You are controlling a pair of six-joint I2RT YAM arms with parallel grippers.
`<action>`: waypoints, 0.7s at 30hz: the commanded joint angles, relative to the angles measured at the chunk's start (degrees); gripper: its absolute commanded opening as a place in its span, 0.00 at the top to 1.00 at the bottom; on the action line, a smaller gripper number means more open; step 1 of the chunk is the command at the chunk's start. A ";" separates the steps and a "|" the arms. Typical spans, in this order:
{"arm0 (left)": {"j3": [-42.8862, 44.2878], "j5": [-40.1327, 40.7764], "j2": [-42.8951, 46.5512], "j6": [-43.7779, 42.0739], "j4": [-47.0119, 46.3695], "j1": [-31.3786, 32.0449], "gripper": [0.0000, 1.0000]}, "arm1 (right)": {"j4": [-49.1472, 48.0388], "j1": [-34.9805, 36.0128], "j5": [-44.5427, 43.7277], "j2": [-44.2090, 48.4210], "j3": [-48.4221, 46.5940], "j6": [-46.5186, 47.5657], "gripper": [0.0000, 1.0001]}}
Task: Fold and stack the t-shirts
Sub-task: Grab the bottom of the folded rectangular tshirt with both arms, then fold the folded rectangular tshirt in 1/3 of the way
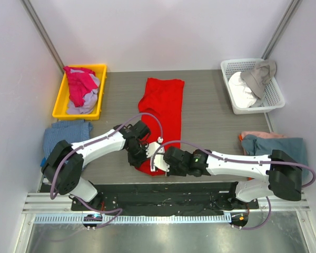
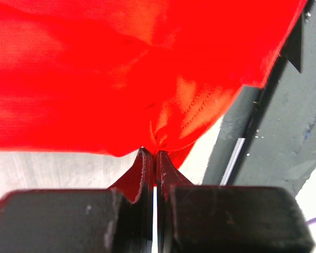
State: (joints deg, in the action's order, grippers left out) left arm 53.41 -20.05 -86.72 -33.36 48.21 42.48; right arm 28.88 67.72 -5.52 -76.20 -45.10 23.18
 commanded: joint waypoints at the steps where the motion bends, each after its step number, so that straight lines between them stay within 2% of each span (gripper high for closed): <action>1: 3.28 2.91 3.22 0.41 0.13 0.15 1.00 | 0.30 -1.01 -4.67 2.64 -3.06 1.78 0.99; 12: 6.62 7.40 6.65 -0.73 -1.36 -3.10 1.00 | 0.30 -8.74 -6.08 2.64 -7.45 5.12 0.99; 21: 13.64 6.96 -1.69 -3.37 -4.61 -8.20 1.00 | -1.11 -17.18 -3.80 -2.36 -10.62 8.99 0.99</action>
State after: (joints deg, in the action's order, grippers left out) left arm 62.59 -12.93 -84.36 -33.71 45.23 35.27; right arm 29.78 53.65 -8.38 -76.53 -52.75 30.48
